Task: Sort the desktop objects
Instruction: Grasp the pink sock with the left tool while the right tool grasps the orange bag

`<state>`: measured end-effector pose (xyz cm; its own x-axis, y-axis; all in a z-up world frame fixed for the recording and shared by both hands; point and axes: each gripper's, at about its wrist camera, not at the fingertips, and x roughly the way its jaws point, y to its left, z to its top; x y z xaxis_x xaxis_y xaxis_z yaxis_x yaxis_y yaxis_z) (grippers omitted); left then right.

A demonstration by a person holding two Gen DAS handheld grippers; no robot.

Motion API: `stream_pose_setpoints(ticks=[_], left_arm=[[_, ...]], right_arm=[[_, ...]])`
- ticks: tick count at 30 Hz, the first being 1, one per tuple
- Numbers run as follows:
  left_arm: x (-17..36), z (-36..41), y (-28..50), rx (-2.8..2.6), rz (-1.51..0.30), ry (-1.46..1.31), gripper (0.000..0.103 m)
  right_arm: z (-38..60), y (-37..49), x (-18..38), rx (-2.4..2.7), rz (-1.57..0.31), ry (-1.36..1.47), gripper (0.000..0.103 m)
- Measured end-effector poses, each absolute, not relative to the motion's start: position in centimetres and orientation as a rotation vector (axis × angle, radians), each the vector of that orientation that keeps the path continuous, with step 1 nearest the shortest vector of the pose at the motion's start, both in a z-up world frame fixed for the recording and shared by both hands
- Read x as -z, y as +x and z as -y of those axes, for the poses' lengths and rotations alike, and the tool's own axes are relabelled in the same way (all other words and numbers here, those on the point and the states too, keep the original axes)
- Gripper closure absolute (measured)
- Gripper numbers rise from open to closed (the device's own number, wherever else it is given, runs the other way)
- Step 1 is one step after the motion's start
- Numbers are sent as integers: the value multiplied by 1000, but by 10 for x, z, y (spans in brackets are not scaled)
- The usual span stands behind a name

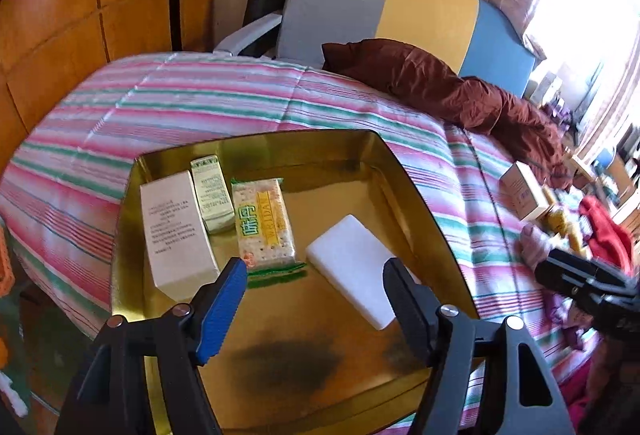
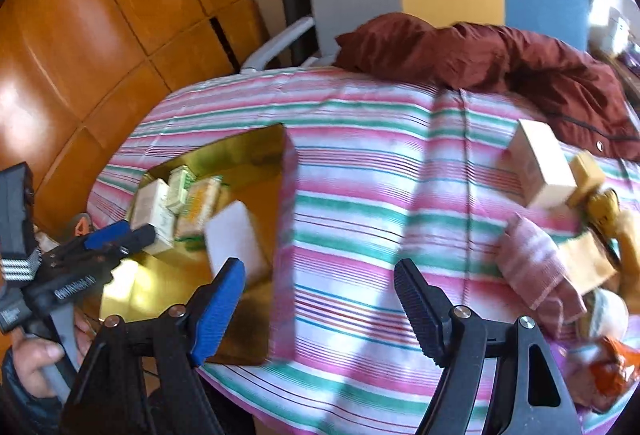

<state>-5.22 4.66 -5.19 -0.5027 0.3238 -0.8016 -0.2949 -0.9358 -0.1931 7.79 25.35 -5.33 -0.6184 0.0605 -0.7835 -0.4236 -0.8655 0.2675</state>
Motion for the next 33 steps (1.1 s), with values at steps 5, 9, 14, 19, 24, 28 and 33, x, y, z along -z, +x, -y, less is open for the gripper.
stream_pose_setpoints(ticks=[5, 9, 14, 19, 24, 28, 33], left_arm=[[57, -45, -56, -2431, 86, -1352, 36], [58, -49, -55, -2396, 87, -1360, 36], [58, -61, -54, -2361, 56, -1368, 36], [54, -73, -54, -2318, 54, -1350, 35], [51, -91, -54, -2272, 30, -1333, 35], [44, -111, -51, -2219, -5, -1304, 35], [35, -139, -43, -2154, -53, -1255, 34]], right_arm=[[-278, 104, 59, -2441, -667, -1186, 25], [-304, 136, 60, -2358, -712, -1164, 25], [-340, 188, 54, -2231, -763, -1131, 25], [-374, 250, 45, -2078, -724, -1146, 6], [-401, 283, 62, -1941, -817, -1255, 0], [-415, 291, 86, -1838, -880, -1337, 0], [-422, 286, 100, -1790, -935, -1386, 0]])
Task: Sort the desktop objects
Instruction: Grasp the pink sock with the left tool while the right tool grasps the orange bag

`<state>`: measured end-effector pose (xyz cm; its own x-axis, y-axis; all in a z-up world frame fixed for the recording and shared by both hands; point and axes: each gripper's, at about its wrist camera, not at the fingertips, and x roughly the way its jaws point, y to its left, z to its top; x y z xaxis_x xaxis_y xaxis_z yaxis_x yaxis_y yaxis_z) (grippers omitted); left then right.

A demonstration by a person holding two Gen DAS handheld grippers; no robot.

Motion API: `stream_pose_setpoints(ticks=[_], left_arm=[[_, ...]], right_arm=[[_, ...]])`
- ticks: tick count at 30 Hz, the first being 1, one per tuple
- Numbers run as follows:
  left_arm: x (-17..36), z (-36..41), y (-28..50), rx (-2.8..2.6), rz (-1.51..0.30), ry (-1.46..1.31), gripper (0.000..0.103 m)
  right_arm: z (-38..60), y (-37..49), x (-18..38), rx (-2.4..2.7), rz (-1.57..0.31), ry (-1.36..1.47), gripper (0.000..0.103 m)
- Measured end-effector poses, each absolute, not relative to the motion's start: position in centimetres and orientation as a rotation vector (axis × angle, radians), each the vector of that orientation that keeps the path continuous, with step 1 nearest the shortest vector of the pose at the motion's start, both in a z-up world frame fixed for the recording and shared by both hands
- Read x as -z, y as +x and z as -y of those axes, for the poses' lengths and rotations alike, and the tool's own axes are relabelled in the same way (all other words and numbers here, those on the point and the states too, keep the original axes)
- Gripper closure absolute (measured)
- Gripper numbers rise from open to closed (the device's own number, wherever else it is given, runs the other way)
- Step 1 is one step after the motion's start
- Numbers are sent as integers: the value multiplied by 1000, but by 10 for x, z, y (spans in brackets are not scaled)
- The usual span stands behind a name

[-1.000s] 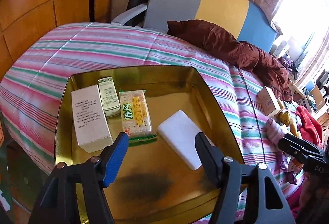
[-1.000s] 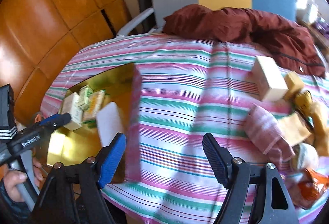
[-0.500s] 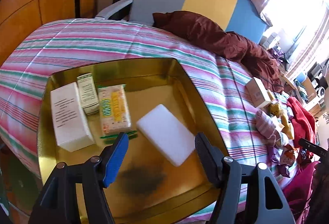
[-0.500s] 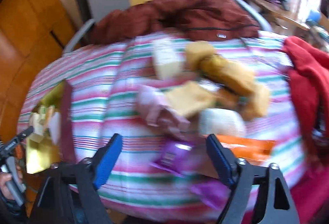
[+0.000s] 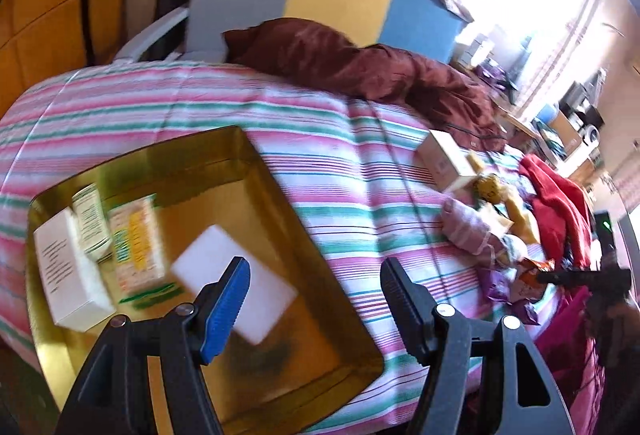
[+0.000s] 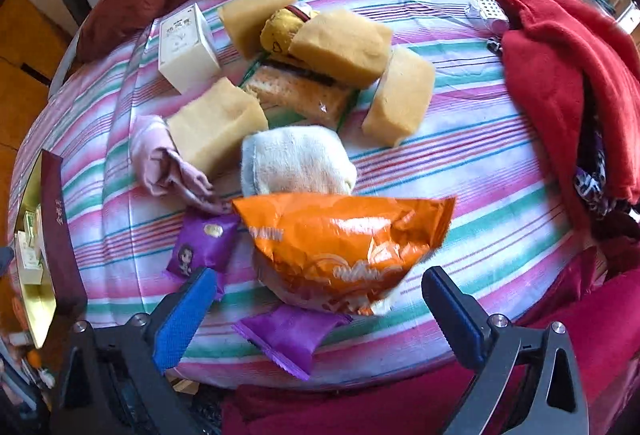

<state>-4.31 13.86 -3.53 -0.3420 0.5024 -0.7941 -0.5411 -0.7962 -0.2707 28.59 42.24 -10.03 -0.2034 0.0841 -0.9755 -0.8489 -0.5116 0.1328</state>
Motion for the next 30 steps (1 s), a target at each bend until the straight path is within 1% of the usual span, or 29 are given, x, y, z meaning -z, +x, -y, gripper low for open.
stream_pose_setpoints(ticks=[5, 8, 9, 10, 11, 13, 16, 22, 30], left_arm=[[32, -175, -34, -2052, -107, -1230, 34], [35, -198, -29, -1975, -120, -1235, 34], [37, -206, -28, -1944, -118, -1247, 34], [39, -215, -28, -1917, -119, -1259, 34], [41, -221, -27, -1910, -131, -1258, 34], [45, -238, -24, -1890, -180, -1256, 34], [55, -263, -22, -1810, -184, -1293, 34], [76, -299, -21, -1713, -164, -1371, 34], [101, -338, -35, -1633, -17, -1510, 34]], right_arm=[[-427, 279, 110, -1746, -956, -1458, 0], [-430, 281, 115, -1715, -980, -1489, 9], [-431, 281, 117, -1710, -978, -1495, 16], [-431, 280, 118, -1709, -970, -1505, 24], [-430, 279, 118, -1710, -962, -1515, 28], [-426, 276, 118, -1730, -940, -1539, 30], [-423, 277, 115, -1752, -928, -1534, 35], [-416, 284, 104, -1805, -926, -1472, 38], [-412, 303, 90, -1868, -984, -1352, 38]])
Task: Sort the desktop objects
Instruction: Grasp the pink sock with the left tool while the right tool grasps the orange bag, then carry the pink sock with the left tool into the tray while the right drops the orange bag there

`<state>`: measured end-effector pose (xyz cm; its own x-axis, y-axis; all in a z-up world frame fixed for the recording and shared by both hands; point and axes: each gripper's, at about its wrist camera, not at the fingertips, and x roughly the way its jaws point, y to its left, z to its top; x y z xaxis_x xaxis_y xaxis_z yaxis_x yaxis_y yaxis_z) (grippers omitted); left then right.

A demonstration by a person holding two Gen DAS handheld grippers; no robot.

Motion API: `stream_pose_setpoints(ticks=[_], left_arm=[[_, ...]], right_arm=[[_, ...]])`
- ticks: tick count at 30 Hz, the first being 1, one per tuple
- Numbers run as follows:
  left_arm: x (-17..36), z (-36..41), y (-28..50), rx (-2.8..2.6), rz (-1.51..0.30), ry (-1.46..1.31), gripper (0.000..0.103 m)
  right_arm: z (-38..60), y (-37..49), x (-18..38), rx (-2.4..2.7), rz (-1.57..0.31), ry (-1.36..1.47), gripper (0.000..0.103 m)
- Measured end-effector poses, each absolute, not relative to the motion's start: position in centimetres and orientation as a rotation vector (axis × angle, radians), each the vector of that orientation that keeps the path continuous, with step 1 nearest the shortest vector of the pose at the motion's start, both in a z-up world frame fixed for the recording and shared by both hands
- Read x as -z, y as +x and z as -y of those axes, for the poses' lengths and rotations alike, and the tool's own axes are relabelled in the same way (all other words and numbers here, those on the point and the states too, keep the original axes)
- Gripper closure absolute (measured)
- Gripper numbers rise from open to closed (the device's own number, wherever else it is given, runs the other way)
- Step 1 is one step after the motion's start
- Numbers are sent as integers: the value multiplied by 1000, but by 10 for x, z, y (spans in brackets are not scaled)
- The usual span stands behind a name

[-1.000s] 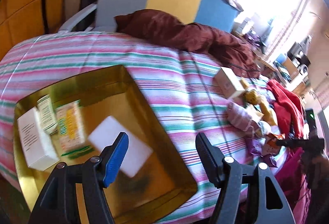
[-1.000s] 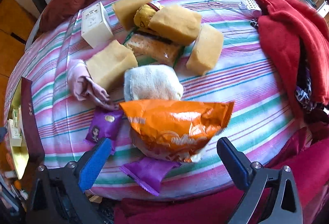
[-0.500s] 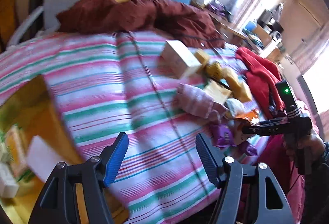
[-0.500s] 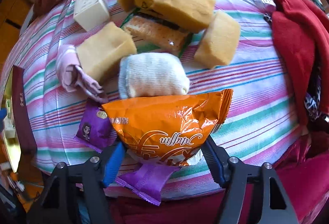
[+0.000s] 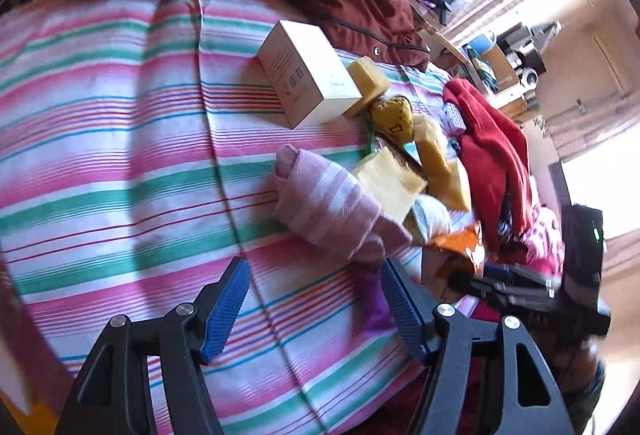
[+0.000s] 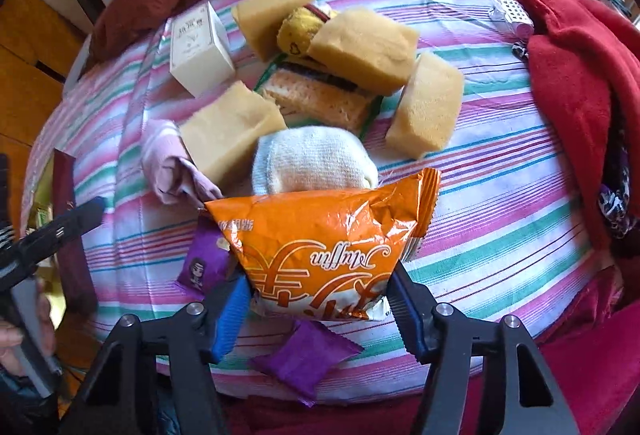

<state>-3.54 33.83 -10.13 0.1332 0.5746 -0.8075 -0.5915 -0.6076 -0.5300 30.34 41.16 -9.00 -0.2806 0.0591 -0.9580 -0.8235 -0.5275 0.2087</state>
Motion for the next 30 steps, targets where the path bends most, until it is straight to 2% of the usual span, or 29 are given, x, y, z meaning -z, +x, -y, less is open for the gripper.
stream_pose_setpoints(ticks=[7, 14, 19, 24, 30], left_arm=[[119, -361, -43, -1644, 52, -1539, 34], [128, -383, -43, -1672, -20, -1499, 36], [133, -390, -38, -1683, -55, -1445, 46], [129, -389, -29, -1710, -102, -1364, 63], [116, -373, -26, -1746, -107, -1316, 66]], right_arm=[[-422, 310, 91, -1920, -1037, -1290, 39], [-425, 292, 101, -1949, -1078, -1248, 39], [-426, 293, 99, -1962, -1092, -1226, 39], [-425, 294, 97, -1981, -1101, -1198, 39], [-421, 295, 90, -2032, -1071, -1136, 39]])
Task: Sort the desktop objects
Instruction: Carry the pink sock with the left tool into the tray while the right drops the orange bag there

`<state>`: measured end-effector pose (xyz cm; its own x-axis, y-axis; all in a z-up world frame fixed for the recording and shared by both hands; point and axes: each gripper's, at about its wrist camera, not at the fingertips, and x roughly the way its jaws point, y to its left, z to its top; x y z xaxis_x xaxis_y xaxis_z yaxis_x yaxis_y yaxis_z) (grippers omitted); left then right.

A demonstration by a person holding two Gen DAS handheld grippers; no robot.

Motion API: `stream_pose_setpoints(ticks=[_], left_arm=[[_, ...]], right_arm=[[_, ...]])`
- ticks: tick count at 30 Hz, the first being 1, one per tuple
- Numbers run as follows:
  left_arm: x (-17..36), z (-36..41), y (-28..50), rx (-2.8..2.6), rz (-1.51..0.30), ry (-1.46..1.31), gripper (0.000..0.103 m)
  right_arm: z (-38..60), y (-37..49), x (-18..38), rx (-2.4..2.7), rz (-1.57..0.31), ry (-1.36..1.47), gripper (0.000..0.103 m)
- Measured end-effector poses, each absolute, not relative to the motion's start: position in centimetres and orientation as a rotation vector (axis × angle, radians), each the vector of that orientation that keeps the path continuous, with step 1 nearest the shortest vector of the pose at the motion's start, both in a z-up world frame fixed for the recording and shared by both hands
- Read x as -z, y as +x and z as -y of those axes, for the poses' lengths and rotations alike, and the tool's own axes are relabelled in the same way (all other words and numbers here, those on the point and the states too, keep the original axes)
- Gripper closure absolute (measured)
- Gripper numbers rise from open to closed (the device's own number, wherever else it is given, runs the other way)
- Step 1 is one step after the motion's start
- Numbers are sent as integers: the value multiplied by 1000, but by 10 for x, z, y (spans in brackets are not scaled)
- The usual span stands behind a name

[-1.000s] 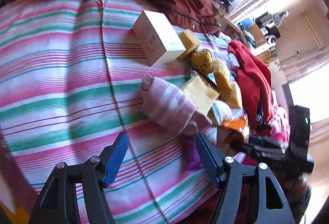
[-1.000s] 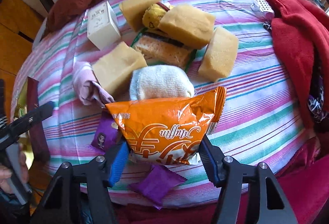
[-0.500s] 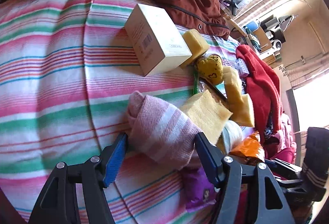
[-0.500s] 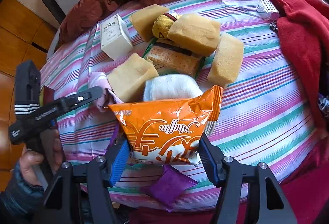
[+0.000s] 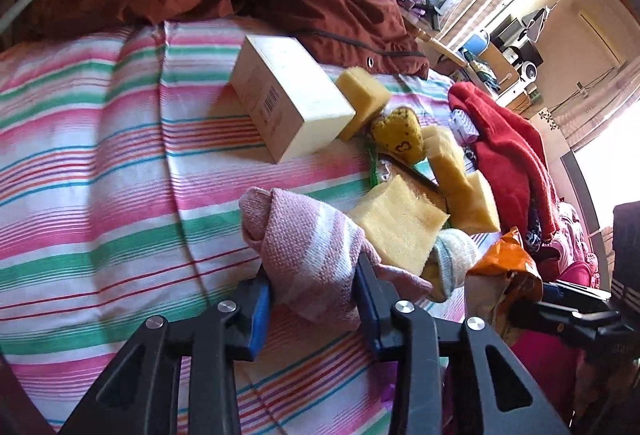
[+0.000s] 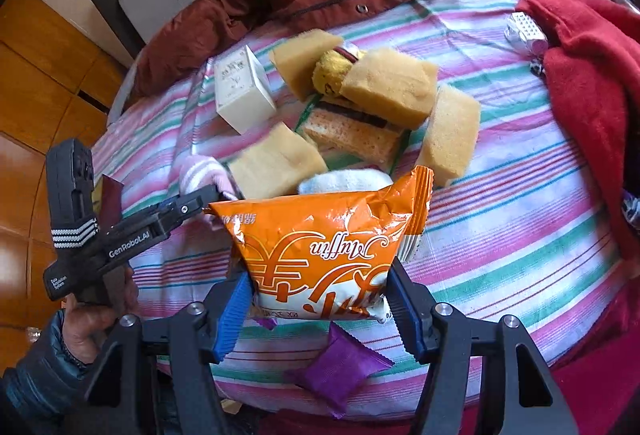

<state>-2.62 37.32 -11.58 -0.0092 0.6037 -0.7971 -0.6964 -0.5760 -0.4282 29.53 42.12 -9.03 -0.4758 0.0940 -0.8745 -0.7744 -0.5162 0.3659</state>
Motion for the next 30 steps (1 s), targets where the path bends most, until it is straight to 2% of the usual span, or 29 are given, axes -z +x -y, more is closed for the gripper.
stream_pose_setpoints(ticks=[8, 16, 22, 30], left_arm=[[78, -328, -24, -1823, -84, -1235, 66], [51, -254, -32, -1948, -37, -1196, 66], [37, -184, -53, -2080, 55, -1195, 66], [40, -95, -89, -2283, 119, -1233, 66]], right_arm=[[-413, 298, 77, -2117, -1003, -1041, 39], [-397, 274, 66, -2134, -873, -1098, 39], [-355, 210, 44, -2317, -793, -1142, 39], [-301, 104, 26, -2534, -780, -1180, 39]])
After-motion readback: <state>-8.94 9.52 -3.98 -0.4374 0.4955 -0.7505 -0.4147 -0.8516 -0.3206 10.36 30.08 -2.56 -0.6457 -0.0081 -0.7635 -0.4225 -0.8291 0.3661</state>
